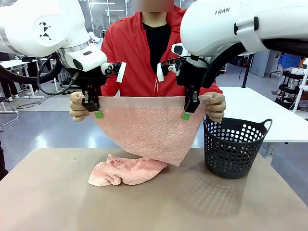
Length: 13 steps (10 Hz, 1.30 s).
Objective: Fold the towel.
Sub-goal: Grab the top end of the 100 cm Hotel Towel extended by the human, then release the end of the 100 cm Hotel Towel you were holding and grab the top end of the folded side.
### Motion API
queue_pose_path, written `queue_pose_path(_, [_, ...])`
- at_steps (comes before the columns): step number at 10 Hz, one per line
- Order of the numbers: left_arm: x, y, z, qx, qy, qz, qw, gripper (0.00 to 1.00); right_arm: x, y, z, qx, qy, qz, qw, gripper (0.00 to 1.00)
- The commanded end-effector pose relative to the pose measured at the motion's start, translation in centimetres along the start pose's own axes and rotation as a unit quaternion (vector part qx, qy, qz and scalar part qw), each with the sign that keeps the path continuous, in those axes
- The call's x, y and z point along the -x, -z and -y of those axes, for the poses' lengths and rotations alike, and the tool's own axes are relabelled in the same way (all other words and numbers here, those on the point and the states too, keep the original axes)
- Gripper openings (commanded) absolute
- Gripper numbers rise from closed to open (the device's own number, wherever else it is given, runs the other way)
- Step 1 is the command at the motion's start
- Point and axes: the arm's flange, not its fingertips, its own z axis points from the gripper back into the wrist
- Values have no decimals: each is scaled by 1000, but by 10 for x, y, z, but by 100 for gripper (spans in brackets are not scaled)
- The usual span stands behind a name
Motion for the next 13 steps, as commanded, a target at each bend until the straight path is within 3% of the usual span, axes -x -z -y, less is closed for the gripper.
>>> queue_pose_path(1, [0,-7,1,2,-5,7,1000,0,3,4,-5,14,10,-5,1000,0])
queue_pose_path(13, [1,-2,0,-2,-1,1,1000,0,1,-1,-2,3,0,1,1000,0])
